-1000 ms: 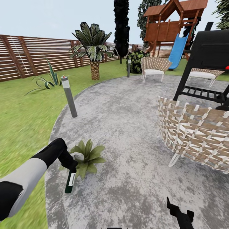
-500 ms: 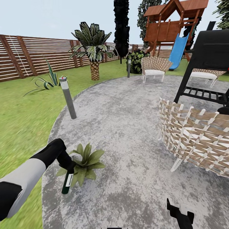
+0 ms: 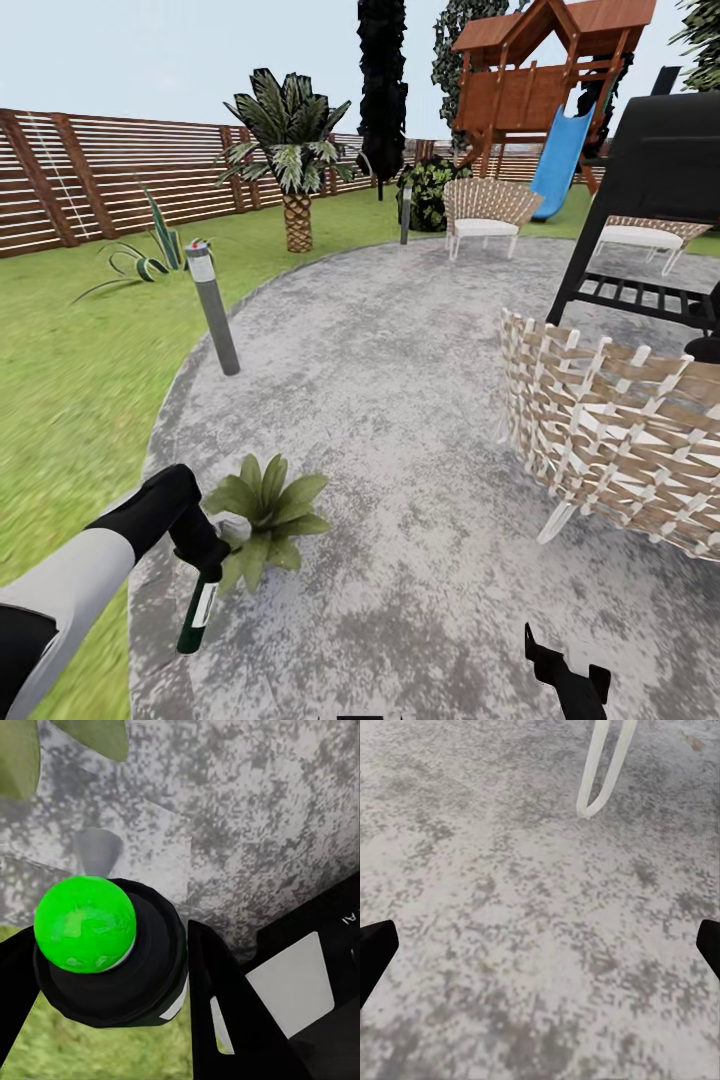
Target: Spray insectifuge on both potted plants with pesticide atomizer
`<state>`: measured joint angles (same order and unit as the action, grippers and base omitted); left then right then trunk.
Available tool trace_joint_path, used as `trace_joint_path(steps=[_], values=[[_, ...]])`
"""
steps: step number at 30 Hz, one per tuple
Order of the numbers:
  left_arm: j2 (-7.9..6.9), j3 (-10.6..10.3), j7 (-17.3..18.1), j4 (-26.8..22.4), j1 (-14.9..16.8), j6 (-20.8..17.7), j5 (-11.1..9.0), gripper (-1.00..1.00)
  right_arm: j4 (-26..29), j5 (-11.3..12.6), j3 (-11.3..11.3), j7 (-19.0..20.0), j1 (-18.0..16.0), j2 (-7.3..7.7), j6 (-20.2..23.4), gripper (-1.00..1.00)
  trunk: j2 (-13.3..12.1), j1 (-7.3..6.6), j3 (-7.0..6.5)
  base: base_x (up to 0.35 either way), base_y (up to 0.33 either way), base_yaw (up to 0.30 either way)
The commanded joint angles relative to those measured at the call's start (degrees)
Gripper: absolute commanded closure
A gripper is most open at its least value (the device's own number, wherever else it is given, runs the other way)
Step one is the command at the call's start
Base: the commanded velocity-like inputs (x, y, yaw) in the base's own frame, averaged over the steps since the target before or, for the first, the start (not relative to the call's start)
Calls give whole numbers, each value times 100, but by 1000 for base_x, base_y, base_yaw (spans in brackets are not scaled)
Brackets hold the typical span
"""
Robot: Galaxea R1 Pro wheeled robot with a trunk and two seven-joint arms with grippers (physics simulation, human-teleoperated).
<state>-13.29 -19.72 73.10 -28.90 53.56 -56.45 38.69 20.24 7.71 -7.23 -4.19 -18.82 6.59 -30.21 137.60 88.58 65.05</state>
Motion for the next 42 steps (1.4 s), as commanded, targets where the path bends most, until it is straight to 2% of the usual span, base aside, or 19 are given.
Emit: trace_joint_path(steps=[1, 12, 17, 23, 34, 36, 38, 40, 42], values=[[8, -20, 55, -15, -1, -42, 49, 100, -6, 46, 11, 8, -1, 2, -20, -100, 2, 1, 5, 255, -51, 0], [37, -3, 128, -88, 76, -57, 26, 100, -13, 38, 14, 6, -2, 0, -20, -100, 2, 1, 5, 52, -14, 0], [291, -13, 212, -106, 128, -67, 40, 100, -12, 38, 12, 6, -5, 0, -20, -100, 2, 1, 5, 0, 0, 0], [308, -9, 221, -113, 170, -71, 51, 100, -13, 38, 12, 7, -4, 0, -20, -100, 2, 1, 5, -145, 0, 0], [470, -20, 223, 6, 1015, -124, 7, 100, -12, 38, 11, 6, -3, 0, -20, -100, 2, 1, 5, -15, 0, 0], [467, -38, 223, 12, 1052, -119, 7, 100, -13, 38, 11, 7, -3, 0, -20, -100, 2, 1, 5, 0, 0, 0], [431, -144, 230, 20, 1062, -111, 7, 100, -13, 38, 11, 6, -2, 0, -20, -100, 2, 1, 5, 0, 0, 0], [347, -368, 441, 24, 1053, -84, 7, 100, -14, 38, 11, 6, -5, 0, -20, -100, 2, 1, 5, 0, 0, 0], [239, -485, 630, 23, 1037, -68, 13, 100, -14, 38, 11, 8, -4, 0, -20, -100, 2, 1, 5, 0, 0, 0]])
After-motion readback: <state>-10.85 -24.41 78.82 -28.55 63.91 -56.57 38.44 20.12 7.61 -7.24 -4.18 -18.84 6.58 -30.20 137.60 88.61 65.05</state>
